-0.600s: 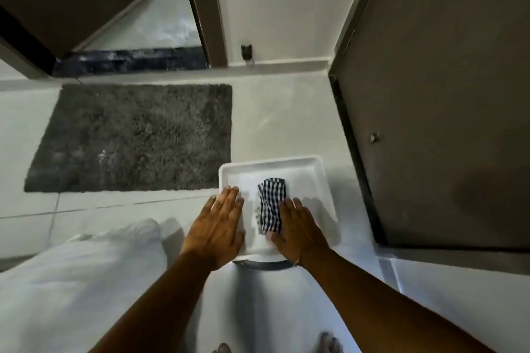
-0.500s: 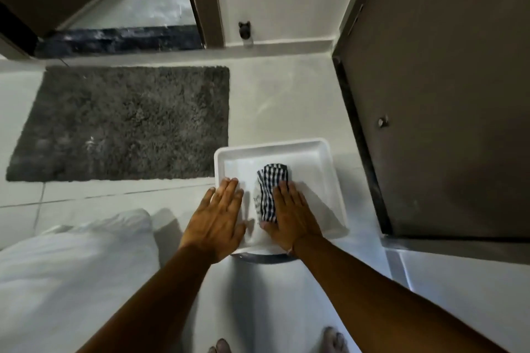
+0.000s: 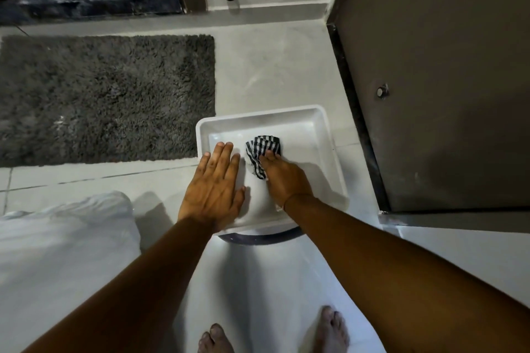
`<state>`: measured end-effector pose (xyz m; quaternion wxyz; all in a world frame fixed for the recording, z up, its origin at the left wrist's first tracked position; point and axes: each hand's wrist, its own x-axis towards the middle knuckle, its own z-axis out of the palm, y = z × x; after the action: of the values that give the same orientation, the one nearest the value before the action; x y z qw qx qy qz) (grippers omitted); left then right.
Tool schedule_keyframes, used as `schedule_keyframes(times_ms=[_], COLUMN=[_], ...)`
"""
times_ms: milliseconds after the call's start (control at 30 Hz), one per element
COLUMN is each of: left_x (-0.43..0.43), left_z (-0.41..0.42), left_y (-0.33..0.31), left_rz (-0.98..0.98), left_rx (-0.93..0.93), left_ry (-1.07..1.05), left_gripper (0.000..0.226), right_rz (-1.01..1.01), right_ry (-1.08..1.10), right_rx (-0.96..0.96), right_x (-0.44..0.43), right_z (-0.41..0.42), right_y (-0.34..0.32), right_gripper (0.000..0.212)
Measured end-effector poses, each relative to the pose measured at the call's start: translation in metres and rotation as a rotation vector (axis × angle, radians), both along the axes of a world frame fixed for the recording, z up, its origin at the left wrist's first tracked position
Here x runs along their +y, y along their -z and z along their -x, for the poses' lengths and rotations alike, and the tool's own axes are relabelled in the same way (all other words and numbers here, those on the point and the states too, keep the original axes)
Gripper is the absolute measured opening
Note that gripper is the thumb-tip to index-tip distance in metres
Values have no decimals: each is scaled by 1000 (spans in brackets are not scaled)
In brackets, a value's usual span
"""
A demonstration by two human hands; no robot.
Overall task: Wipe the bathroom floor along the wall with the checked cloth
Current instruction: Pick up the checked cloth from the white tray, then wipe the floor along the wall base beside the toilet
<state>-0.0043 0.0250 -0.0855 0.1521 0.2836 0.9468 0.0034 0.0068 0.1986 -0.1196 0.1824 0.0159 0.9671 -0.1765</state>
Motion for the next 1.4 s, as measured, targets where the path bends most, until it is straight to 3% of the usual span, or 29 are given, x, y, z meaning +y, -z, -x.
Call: schedule_keyframes(times_ms=[133, 267, 500, 667, 867, 1067, 1200, 1400], left_x=[11, 40, 116, 152, 175, 193, 199, 189], left_z=[-9, -25, -128, -225, -317, -355, -365, -368], left_y=[-17, -44, -51, 28, 154, 258, 308, 328], left_rz=[-38, -100, -278, -215, -148, -99, -74, -68], left_rx=[24, 25, -54, -147, -224, -229, -200, -177], left_ry=[39, 70, 189, 251, 382, 453, 454, 468], left_gripper=[70, 66, 66, 66, 65, 68, 73, 77], right_rz=[40, 119, 90, 1, -169, -284, -387, -197], right_ry=[42, 252, 584, 886, 979, 863, 744, 509], right_rx=[85, 261, 402, 99, -70, -69, -56, -47], right_x=[22, 57, 122, 142, 159, 165, 163, 131], right_z=[-5, -45, -236, -395, -516, -589, -613, -650], right_y=[-23, -62, -76, -4, 113, 210, 256, 277], right_gripper=[55, 55, 56, 65, 60, 69, 61, 64])
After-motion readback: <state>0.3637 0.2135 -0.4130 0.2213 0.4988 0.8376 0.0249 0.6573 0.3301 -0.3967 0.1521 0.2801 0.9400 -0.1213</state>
